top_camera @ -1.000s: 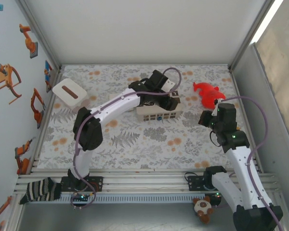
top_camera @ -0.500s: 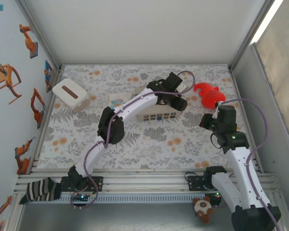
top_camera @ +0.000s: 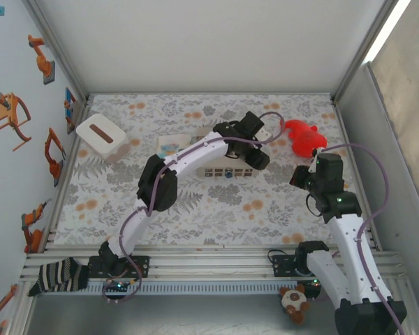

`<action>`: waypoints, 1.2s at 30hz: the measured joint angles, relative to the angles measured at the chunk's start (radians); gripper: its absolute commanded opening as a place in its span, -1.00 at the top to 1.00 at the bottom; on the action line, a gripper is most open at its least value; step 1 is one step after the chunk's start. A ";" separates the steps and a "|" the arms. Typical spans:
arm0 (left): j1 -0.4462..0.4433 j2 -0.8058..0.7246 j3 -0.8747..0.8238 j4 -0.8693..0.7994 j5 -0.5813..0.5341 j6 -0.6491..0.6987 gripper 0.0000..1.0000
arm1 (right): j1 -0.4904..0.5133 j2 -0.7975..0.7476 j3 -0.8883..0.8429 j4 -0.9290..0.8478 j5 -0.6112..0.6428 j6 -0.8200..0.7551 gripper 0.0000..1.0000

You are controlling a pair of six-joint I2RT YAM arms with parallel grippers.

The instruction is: Unlock the padlock with the key

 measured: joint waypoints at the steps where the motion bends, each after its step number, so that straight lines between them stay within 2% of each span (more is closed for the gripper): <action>1: -0.005 -0.033 -0.054 0.010 0.006 0.005 -0.34 | -0.001 0.000 0.000 0.000 0.000 0.000 1.00; 9: -0.021 -0.245 -0.392 0.108 0.039 0.009 -0.33 | -0.003 0.016 0.000 0.006 -0.021 0.001 1.00; 17: 0.002 -0.386 -0.565 0.193 0.061 -0.021 -0.38 | -0.004 0.071 -0.045 0.173 -0.188 0.068 1.00; 22: 0.047 -0.571 -0.710 0.295 0.060 -0.047 -0.39 | -0.004 0.137 -0.076 0.308 -0.294 0.146 1.00; 30: 0.100 -0.933 -1.065 0.431 -0.048 -0.101 -0.46 | 0.007 0.233 -0.105 0.507 -0.404 0.275 1.00; 36: 0.101 -1.060 -1.275 0.498 -0.097 -0.185 -0.49 | 0.091 0.294 -0.121 0.614 -0.415 0.337 1.00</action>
